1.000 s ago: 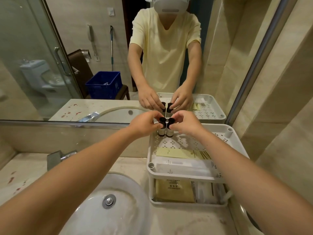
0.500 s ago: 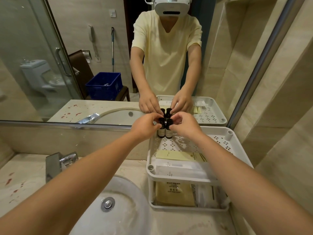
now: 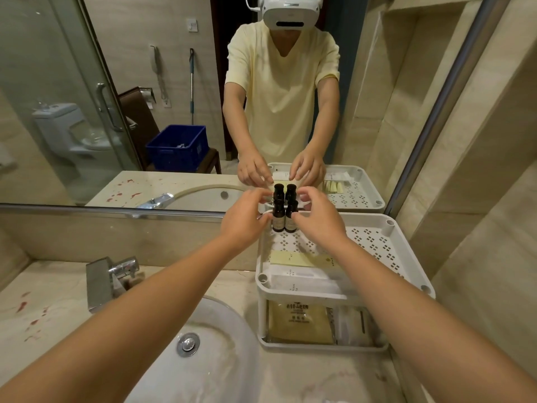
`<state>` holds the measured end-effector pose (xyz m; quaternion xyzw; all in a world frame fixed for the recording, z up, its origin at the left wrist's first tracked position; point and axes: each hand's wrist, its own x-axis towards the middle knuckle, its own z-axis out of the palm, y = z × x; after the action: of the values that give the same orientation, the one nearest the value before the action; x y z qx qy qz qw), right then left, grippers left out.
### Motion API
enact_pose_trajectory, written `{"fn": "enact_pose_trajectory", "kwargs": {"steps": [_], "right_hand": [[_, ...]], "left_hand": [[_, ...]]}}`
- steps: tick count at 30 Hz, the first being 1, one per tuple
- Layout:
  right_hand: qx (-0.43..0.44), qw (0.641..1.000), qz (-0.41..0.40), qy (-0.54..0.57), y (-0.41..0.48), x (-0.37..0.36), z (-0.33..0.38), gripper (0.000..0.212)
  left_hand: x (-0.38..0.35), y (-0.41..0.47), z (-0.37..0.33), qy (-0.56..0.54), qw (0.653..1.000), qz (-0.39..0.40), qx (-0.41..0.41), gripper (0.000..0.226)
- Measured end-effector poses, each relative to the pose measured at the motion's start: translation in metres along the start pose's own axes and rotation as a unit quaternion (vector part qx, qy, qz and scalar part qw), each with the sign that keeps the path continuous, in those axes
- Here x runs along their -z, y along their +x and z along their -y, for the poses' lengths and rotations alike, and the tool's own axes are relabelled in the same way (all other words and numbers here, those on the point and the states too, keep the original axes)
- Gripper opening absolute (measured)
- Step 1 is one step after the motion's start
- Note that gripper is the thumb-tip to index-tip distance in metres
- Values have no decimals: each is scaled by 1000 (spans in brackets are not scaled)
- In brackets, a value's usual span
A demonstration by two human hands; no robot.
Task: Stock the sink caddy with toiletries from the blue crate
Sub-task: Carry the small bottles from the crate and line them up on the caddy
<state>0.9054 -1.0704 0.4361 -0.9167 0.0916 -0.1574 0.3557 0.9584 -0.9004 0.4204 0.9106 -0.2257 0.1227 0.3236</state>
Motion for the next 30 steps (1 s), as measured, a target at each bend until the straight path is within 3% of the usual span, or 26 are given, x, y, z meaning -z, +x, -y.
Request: {"fn": "enact_pose_trajectory", "kwargs": {"steps": [6,15,24,30], "right_hand": [[75,992,-16,-101,-29,-7,24,53],[179,942,41,-279,-83,-27,86,55],[190,930,128,-287,-156,-86,148,57],[222,922,175,-265,-207,-139,191,52]], "left_hand": [[27,-27,4,52,999,4,-7,48],[82,-91,26,154,987,33,17,59],[143,-188,81,227,970,52,74,58],[188,-268,120,239,956,70,154,54]]}}
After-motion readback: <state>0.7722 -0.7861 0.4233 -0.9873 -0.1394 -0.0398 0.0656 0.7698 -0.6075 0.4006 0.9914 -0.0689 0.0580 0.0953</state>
